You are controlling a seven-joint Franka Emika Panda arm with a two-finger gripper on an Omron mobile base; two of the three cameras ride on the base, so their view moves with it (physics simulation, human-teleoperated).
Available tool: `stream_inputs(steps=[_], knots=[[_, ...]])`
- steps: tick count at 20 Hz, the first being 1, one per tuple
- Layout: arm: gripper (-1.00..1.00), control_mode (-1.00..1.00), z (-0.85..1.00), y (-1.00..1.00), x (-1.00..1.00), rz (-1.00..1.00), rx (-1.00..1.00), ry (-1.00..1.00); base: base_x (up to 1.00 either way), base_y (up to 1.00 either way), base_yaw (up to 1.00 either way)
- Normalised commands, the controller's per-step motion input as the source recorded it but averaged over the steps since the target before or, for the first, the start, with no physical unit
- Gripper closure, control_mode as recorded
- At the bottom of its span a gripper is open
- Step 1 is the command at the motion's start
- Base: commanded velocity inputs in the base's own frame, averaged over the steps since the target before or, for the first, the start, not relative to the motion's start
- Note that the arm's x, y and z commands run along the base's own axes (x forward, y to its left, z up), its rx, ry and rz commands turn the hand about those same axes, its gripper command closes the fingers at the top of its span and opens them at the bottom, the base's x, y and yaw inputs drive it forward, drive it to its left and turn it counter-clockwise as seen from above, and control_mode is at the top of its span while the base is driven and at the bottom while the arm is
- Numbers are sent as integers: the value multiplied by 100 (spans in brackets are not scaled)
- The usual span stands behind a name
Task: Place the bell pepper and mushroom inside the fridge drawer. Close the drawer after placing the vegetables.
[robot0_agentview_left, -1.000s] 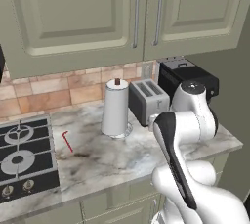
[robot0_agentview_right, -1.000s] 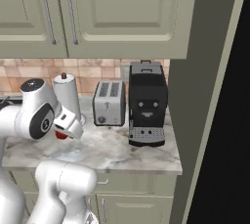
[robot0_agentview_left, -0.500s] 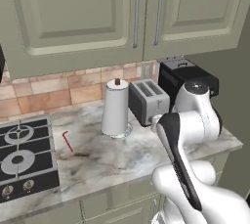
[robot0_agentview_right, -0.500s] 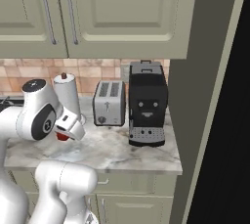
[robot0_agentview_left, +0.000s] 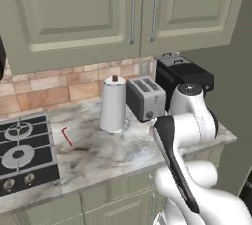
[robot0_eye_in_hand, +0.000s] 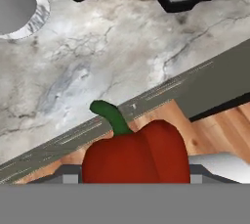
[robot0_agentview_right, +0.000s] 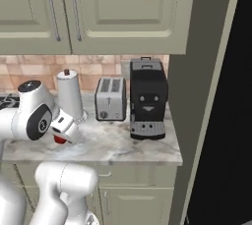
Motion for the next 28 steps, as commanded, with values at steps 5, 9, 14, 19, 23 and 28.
stream_inputs(steps=[5,9,14,19,23,28], knots=[[100,100,0,0,0,0,0,0,-100,50,-23],[100,100,0,0,0,0,0,0,-100,17,-18],[100,100,0,0,0,0,0,0,-98,-2,-18],[100,100,0,0,0,0,0,0,-77,-43,-40],[100,100,0,0,0,0,0,0,-39,-64,-53],[100,100,0,0,0,0,0,0,-6,-87,-51]])
